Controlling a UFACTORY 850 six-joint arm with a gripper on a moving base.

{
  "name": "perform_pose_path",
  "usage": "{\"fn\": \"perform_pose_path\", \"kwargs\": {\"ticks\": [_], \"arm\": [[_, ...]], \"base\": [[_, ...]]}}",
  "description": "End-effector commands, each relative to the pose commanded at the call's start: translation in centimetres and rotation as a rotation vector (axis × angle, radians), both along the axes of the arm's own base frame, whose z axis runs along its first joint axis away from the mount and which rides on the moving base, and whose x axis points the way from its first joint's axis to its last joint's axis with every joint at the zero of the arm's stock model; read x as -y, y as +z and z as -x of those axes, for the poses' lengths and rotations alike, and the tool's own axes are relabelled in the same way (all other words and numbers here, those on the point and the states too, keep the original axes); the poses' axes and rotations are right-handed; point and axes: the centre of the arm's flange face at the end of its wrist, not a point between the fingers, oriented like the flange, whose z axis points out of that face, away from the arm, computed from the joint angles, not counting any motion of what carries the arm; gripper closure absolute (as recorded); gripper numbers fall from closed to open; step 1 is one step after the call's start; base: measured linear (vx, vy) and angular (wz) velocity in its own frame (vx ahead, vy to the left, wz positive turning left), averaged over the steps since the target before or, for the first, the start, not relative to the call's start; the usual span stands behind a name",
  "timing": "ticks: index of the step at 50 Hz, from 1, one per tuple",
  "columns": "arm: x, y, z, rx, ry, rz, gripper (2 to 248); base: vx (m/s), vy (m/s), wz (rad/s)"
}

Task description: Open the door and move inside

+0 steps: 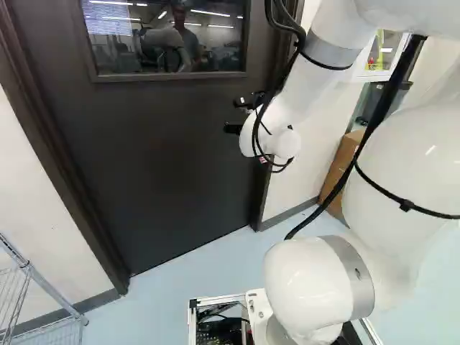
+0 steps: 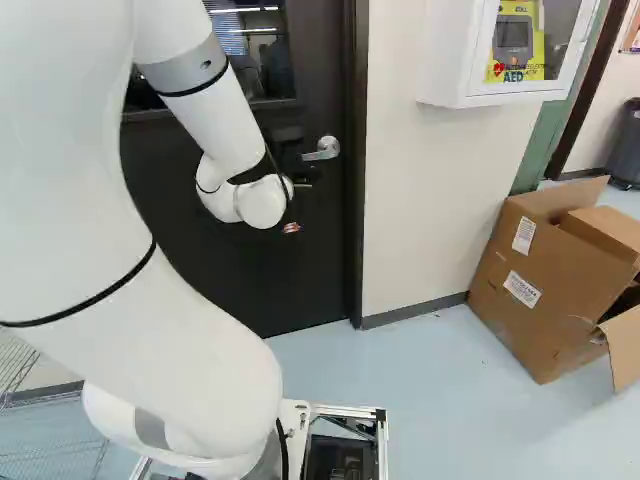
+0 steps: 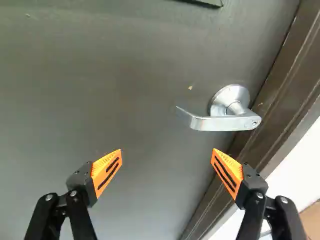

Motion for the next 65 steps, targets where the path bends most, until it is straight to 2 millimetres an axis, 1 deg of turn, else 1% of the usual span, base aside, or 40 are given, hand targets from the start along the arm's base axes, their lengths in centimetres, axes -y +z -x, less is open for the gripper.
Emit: {"fn": "perform_pose_path", "kwargs": {"ticks": [10, 15, 31, 48, 58, 65], "arm": [[0.0, 1.0, 0.0, 0.024, 0.0, 0.0, 3], [0.1, 1.5, -0.3, 0.036, -0.002, 0.001, 3], [0.9, 3.2, -3.0, 0.072, -0.019, 0.002, 3], [1.1, 5.0, -5.5, 0.111, -0.02, 0.003, 3], [1.0, 5.3, -5.9, 0.117, -0.019, 0.003, 3], [1.0, 4.9, -6.2, 0.11, -0.019, 0.003, 3]], "base": [[0.0, 0.0, 0.0], [0.0, 0.0, 0.0], [0.0, 0.0, 0.0], [0.0, 0.0, 0.0], [0.0, 0.0, 0.0], [0.0, 0.0, 0.0]]}}
